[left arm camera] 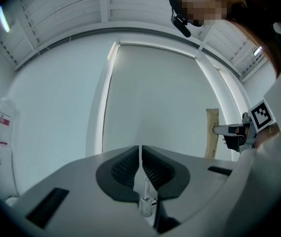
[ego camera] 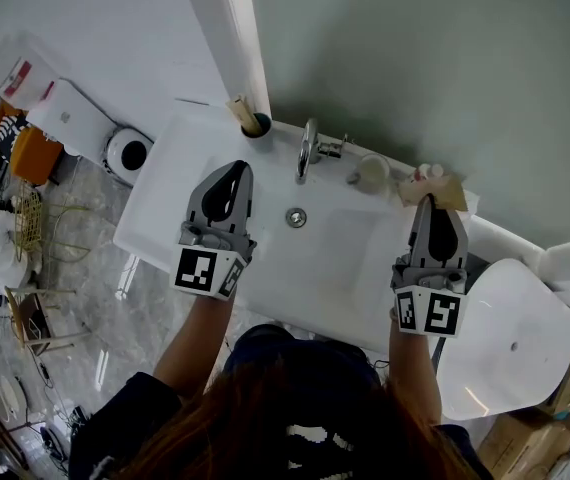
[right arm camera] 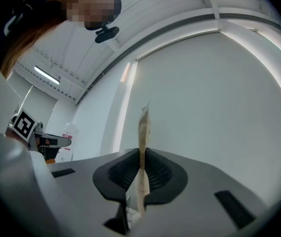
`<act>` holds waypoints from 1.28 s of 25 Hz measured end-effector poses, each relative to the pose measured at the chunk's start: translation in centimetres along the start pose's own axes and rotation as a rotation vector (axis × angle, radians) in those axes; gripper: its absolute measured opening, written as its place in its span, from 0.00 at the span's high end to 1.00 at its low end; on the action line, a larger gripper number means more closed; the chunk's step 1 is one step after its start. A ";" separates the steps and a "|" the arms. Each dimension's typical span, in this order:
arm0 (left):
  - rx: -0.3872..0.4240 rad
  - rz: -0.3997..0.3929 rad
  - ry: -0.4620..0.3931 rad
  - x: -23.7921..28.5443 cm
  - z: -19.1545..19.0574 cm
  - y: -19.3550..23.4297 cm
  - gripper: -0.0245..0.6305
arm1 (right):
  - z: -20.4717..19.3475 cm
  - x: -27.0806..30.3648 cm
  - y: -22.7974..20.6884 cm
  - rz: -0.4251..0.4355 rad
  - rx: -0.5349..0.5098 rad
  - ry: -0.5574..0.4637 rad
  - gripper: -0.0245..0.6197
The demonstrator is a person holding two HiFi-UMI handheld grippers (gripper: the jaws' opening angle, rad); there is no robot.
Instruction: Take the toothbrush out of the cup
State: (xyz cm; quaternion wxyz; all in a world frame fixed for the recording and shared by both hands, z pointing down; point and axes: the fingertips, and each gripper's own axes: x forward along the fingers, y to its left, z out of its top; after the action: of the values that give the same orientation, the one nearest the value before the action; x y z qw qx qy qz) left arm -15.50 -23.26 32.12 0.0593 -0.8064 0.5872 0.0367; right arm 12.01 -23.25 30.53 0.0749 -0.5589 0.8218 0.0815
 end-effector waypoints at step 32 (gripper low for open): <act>-0.005 0.031 -0.023 -0.1 -1.7 3.6 0.91 | -2.2 0.9 1.7 0.016 0.028 0.018 0.89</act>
State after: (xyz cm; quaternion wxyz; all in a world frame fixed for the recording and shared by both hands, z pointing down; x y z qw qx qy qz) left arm -19.00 -24.47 33.61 0.0635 -0.7968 0.5990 0.0485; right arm 10.08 -23.93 32.55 0.0746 -0.5521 0.8279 0.0654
